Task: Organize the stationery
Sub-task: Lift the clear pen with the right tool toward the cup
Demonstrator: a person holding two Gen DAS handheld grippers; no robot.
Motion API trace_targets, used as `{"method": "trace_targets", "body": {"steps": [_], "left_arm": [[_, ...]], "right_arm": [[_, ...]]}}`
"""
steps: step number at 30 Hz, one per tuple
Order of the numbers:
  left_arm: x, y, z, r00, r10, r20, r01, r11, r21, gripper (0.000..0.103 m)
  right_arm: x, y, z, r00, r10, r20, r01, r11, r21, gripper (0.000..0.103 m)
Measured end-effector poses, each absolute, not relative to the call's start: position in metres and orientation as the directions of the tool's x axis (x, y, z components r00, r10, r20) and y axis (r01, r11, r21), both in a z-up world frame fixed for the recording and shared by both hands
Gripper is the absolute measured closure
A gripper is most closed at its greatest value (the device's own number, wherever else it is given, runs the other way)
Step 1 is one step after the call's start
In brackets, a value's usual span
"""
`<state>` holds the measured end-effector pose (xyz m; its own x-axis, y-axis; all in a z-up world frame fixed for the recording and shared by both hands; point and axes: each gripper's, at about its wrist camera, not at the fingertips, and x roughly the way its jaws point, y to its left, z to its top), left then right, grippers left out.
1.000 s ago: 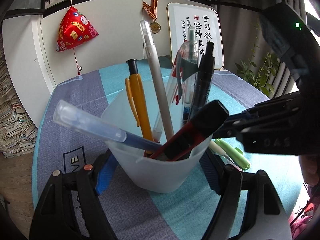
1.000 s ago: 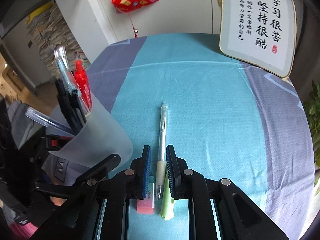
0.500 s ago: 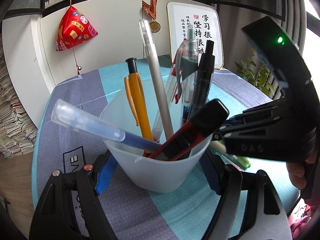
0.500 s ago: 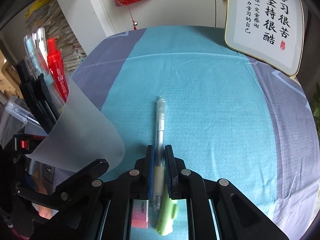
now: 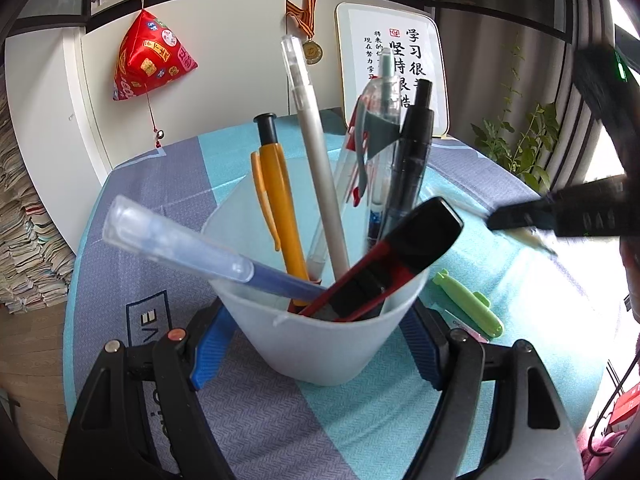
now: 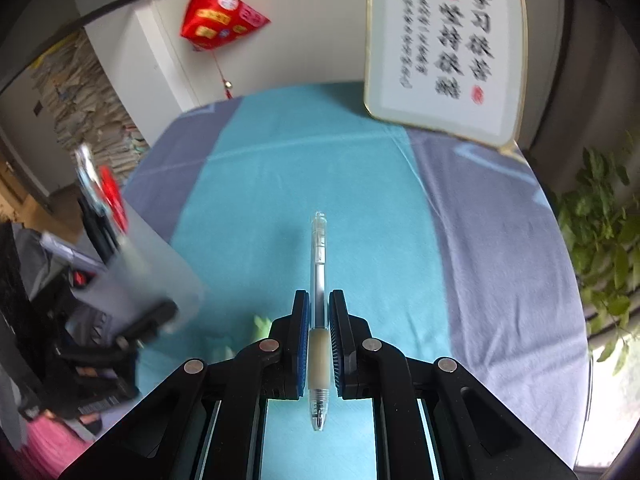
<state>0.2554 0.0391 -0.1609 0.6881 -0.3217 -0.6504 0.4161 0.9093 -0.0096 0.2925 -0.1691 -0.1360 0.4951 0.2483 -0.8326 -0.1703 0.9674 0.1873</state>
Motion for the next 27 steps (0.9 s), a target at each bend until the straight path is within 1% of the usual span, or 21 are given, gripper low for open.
{"method": "trace_targets", "body": {"steps": [6,11,16,18,21,24,27], "left_arm": [[0.255,0.039,-0.161,0.687,-0.321,-0.652,0.415,0.910,-0.011,0.027],[0.255,0.038,-0.161,0.686,-0.321,-0.653,0.418,0.909,-0.008,0.027],[0.255,0.038,-0.161,0.686,-0.321,-0.653,0.418,0.908,-0.008,0.027],[0.255,0.038,-0.161,0.686,-0.321,-0.653,0.418,0.908,-0.007,0.027],[0.254,0.037,-0.160,0.686,-0.322,-0.653,0.420,0.907,-0.006,0.027],[0.254,0.037,-0.160,0.684,-0.322,-0.654,0.422,0.907,-0.005,0.027],[0.253,0.037,-0.159,0.686,-0.323,-0.652,0.423,0.906,-0.004,0.027]], "right_arm": [[0.268,-0.191,-0.159,0.431,0.216,-0.876,-0.142,0.975,0.171,0.092],[0.260,-0.201,-0.155,0.458,0.204,-0.865,-0.128,0.978,0.163,0.092],[0.273,-0.203,-0.152,0.480,0.215,-0.851,-0.119,0.977,0.179,0.092],[0.283,-0.201,-0.155,0.481,0.183,-0.857,-0.098,0.983,0.155,0.092],[0.288,-0.196,-0.156,0.506,0.113,-0.855,-0.085,0.993,0.081,0.092],[0.294,-0.190,-0.160,0.484,0.141,-0.864,-0.129,0.988,0.089,0.092],[0.300,-0.188,-0.162,0.484,0.107,-0.869,-0.130,0.990,0.049,0.090]]}}
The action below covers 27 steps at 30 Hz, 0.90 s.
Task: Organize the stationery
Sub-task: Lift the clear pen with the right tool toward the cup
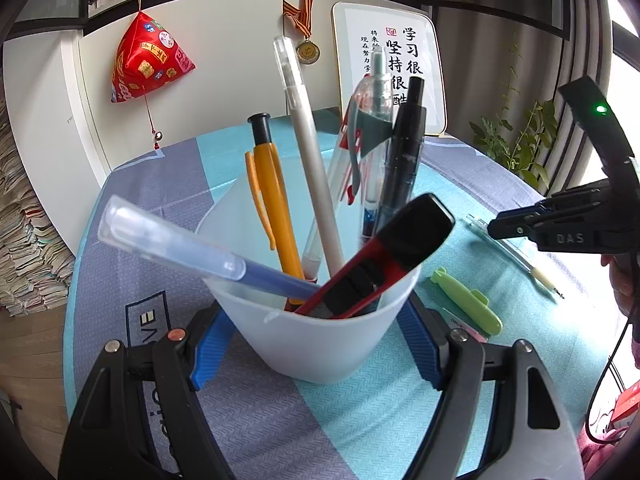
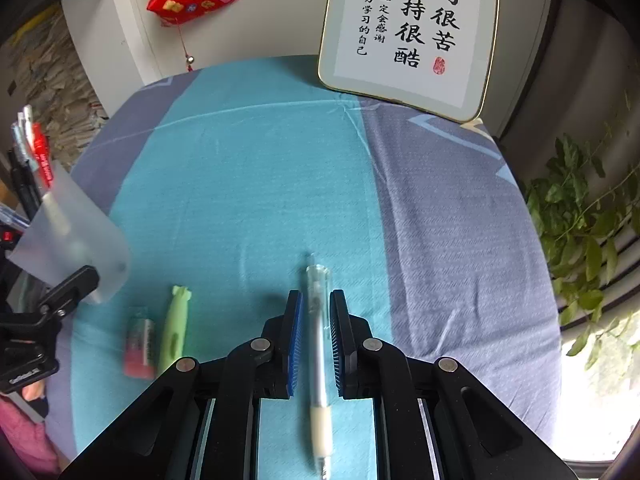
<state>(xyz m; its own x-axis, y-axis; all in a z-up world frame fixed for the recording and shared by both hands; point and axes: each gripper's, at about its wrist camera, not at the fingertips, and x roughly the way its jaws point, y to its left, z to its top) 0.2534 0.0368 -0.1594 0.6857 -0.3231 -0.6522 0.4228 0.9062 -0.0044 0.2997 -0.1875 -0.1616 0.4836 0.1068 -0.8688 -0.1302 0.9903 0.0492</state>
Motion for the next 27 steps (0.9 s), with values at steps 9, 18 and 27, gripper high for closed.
{"method": "trace_targets", "body": {"steps": [9,18,27], "left_arm": [[0.253,0.037,-0.160,0.686,-0.322,-0.653,0.423,0.906,-0.003,0.027],[0.253,0.037,-0.160,0.686,-0.322,-0.653,0.423,0.906,-0.003,0.027],[0.253,0.037,-0.161,0.686,-0.323,-0.652,0.424,0.906,-0.002,0.027]], "right_arm": [[0.315,-0.184,-0.168,0.455,0.108,-0.884,-0.147,0.988,0.045,0.076],[0.324,-0.183,-0.171,0.447,0.098,-0.889,-0.144,0.989,0.037,0.076],[0.319,-0.182,-0.160,0.473,0.122,-0.873,-0.147,0.987,0.058,0.088]]}}
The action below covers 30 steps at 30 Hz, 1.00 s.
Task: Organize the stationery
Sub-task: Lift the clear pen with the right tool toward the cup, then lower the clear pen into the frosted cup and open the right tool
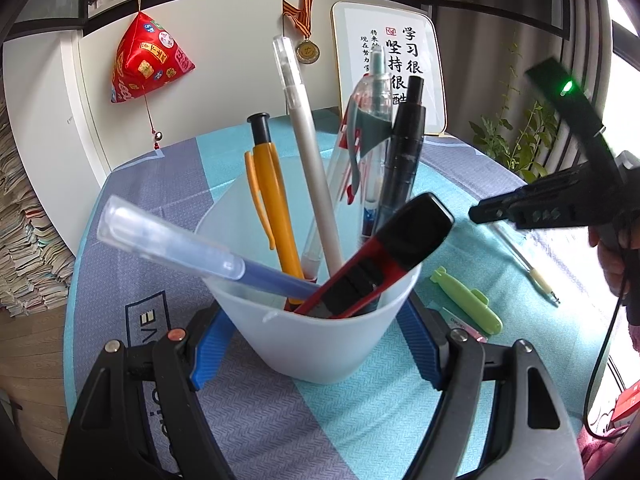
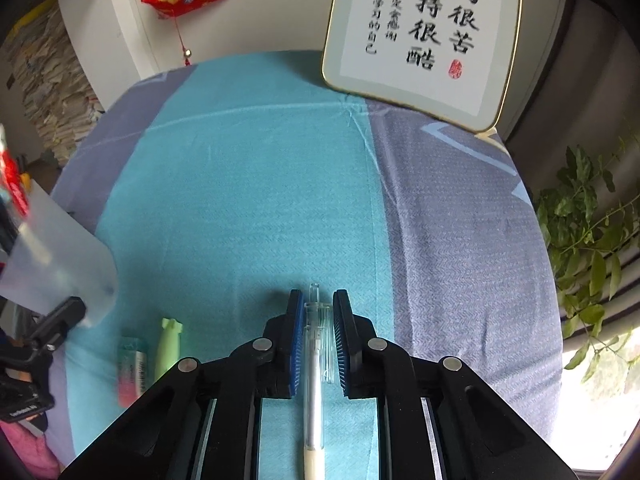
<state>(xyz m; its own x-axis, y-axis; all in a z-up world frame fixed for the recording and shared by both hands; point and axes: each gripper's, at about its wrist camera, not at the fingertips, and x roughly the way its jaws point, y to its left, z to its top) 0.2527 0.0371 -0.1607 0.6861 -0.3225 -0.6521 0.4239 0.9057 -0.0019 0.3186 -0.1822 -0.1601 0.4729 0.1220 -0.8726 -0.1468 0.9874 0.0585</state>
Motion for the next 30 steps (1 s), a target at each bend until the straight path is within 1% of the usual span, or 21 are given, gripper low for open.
{"method": "trace_targets", "body": {"steps": [9,16,24,30], "left_arm": [[0.252,0.038,-0.161,0.685,-0.324,-0.653,0.424,0.906,-0.005,0.027],[0.254,0.037,-0.162,0.682,-0.324,-0.656,0.421,0.907,-0.011,0.027],[0.255,0.037,-0.162,0.680,-0.322,-0.659,0.419,0.908,-0.011,0.027],[0.256,0.037,-0.162,0.680,-0.323,-0.659,0.418,0.908,-0.013,0.027]], "right_arm": [[0.282,-0.174,-0.093,0.608,0.185,-0.772,-0.181,0.979,0.092,0.088],[0.262,-0.162,-0.057,0.666,0.248,-0.704,-0.228,0.966,0.124,0.088],[0.246,-0.145,-0.005,0.719,0.344,-0.604,-0.321,0.935,0.149,0.088],[0.249,-0.126,0.019,0.736,0.431,-0.521,-0.394,0.900,0.188,0.088]]}}
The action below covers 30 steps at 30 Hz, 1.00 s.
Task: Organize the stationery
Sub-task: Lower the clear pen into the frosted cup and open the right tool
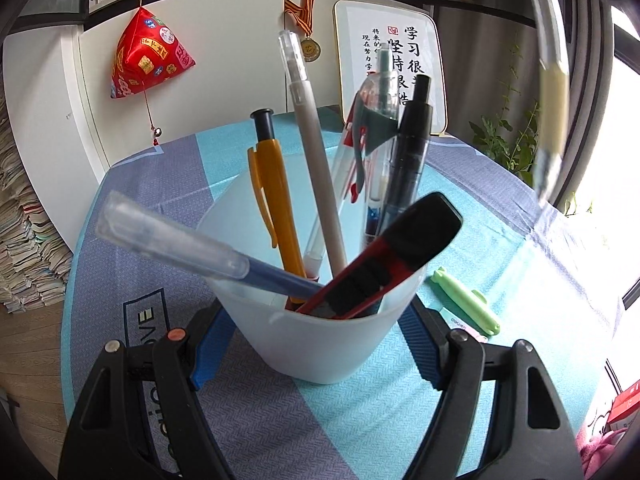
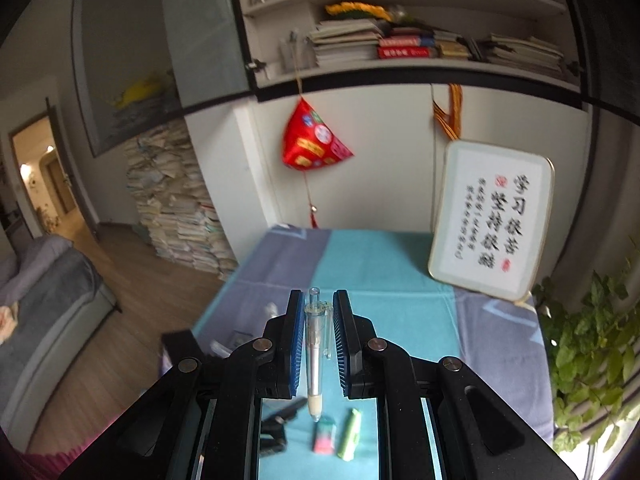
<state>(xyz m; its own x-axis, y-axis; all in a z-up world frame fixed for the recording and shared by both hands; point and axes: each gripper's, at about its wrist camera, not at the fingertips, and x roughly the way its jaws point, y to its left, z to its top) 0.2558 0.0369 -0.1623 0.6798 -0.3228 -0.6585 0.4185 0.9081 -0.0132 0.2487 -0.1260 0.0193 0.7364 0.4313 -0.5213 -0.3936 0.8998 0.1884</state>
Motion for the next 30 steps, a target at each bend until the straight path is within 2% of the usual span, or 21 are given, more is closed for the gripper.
{"method": "trace_targets", "body": {"steps": [7,27,30], "left_arm": [[0.257,0.036,-0.164,0.677,-0.325,-0.661,0.419,0.908,-0.017,0.027],[0.258,0.035,-0.164,0.667,-0.333,-0.666,0.419,0.907,-0.034,0.028],[0.259,0.036,-0.164,0.665,-0.341,-0.664,0.419,0.907,-0.046,0.031]], "right_arm": [[0.262,-0.094,0.023,0.720,0.499,-0.483,-0.463,0.863,0.200,0.088],[0.286,-0.073,-0.004,0.666,0.562,-0.490,-0.513,0.822,0.247,0.088],[0.289,-0.071,-0.009,0.655,0.575,-0.490,-0.521,0.814,0.257,0.088]]}}
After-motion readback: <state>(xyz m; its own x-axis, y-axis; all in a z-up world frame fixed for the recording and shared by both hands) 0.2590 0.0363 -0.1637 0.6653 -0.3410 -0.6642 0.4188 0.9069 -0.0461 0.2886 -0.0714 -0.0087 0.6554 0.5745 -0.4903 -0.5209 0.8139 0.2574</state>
